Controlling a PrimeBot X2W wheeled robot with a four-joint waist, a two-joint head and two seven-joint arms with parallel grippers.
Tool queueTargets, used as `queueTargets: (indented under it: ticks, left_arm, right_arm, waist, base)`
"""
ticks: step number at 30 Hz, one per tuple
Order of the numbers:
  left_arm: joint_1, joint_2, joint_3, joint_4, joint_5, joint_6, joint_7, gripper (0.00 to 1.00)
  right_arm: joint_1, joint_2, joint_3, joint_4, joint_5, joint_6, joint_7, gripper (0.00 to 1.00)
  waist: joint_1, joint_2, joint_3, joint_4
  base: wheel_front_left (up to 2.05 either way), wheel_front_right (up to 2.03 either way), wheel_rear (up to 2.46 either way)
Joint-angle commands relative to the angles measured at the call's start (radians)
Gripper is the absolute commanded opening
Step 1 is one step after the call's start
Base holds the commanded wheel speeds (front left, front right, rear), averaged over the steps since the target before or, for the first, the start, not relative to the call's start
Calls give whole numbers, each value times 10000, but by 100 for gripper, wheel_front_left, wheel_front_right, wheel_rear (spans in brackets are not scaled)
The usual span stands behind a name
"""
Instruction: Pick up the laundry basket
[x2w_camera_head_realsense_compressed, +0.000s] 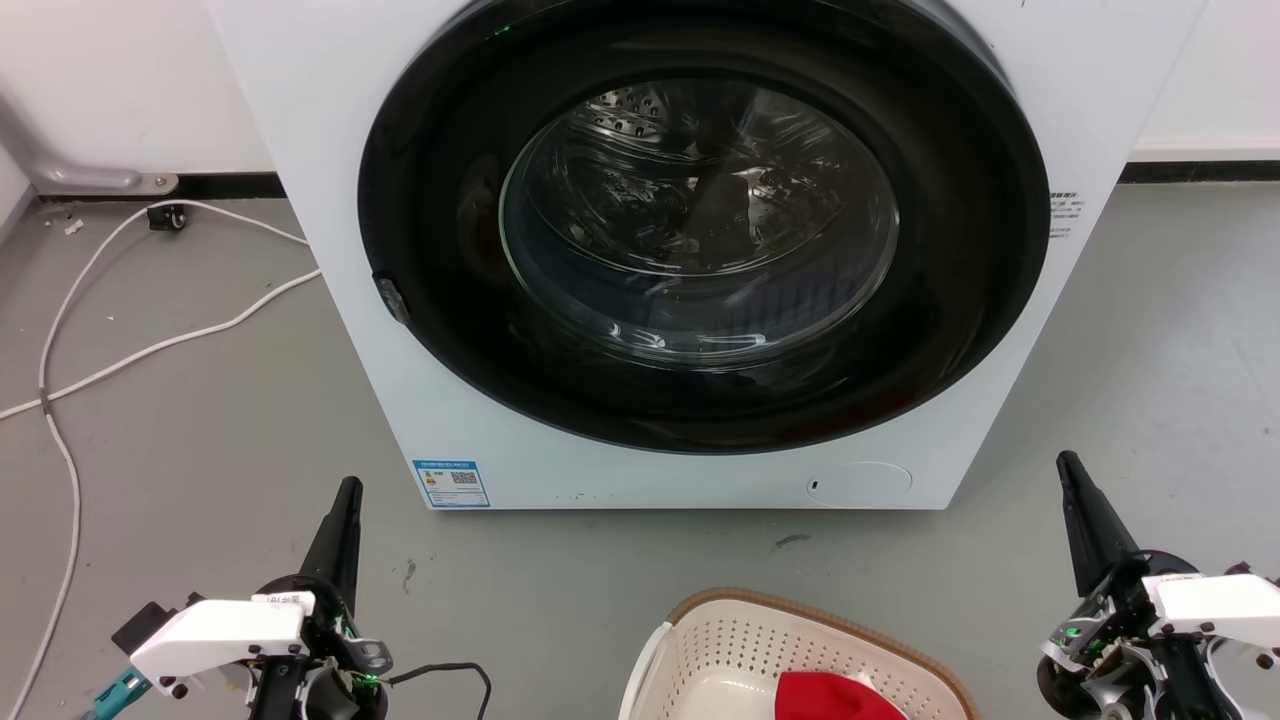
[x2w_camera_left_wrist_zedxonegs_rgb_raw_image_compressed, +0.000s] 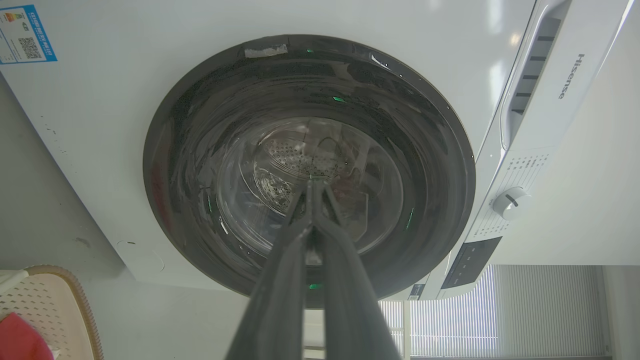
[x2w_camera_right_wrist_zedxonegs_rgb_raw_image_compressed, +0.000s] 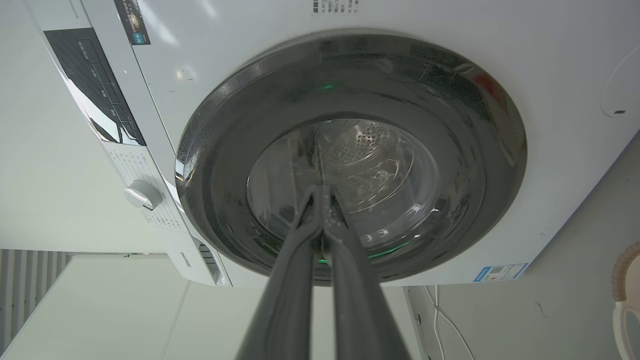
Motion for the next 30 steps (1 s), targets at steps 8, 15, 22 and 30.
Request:
queueTargets:
  ticks: [8,15,22,30]
  left_arm:
    - [-99,-11,38,14,56,-32,50,0]
    - [-101,-20,49,15,48,-32,64,0]
    - [-102,-28,60,16,63,-32,56,0]
    - [30,-39,13,70,68,0,14,100]
  right_arm:
    - [-115,49,-26,17,-54,4,35,0]
    - [-117,56,-33,17,-66,4,42,0]
    - [-117,62,-40,18,-77,4,51,0]
    - [40,21,-15,61,-3,0,-2,100]
  waist:
    - [0,0,0,0]
    - [0,0,0,0]
    - [0,0,0,0]
    - [0,0,1,0]
  base:
    - [0,0,0]
    - [0,0,0]
    - [0,0,0]
    - [0,0,0]
